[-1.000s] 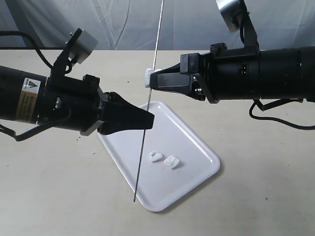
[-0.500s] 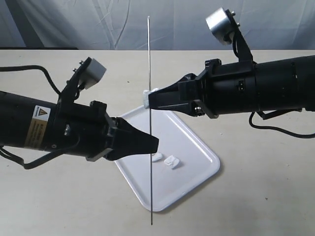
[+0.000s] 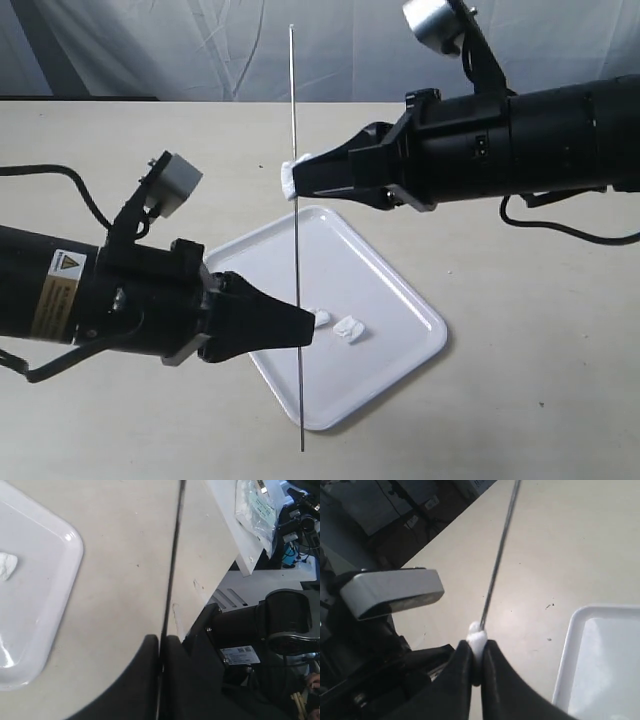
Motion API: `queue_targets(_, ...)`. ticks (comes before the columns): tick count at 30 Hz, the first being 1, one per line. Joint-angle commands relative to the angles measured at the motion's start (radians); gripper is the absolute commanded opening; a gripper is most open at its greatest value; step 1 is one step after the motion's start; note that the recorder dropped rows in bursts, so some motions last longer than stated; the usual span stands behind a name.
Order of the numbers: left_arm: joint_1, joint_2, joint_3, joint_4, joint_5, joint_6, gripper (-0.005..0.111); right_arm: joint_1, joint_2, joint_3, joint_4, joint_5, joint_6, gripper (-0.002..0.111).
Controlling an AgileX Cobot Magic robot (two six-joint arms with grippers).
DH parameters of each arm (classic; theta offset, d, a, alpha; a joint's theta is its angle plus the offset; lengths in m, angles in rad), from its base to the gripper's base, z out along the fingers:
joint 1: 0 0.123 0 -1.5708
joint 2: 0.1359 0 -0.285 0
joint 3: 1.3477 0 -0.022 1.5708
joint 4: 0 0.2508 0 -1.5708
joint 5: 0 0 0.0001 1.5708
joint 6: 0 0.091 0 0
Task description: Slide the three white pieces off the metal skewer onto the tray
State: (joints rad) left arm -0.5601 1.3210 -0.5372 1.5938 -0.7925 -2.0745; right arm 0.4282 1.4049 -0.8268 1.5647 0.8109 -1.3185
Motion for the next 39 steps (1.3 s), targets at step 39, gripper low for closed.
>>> queue_targets(39,-0.020,-0.121,0.169,0.151,0.158,-0.011,0.000,-0.019,-0.016,-0.190,-0.106,-0.326,0.178,-0.001)
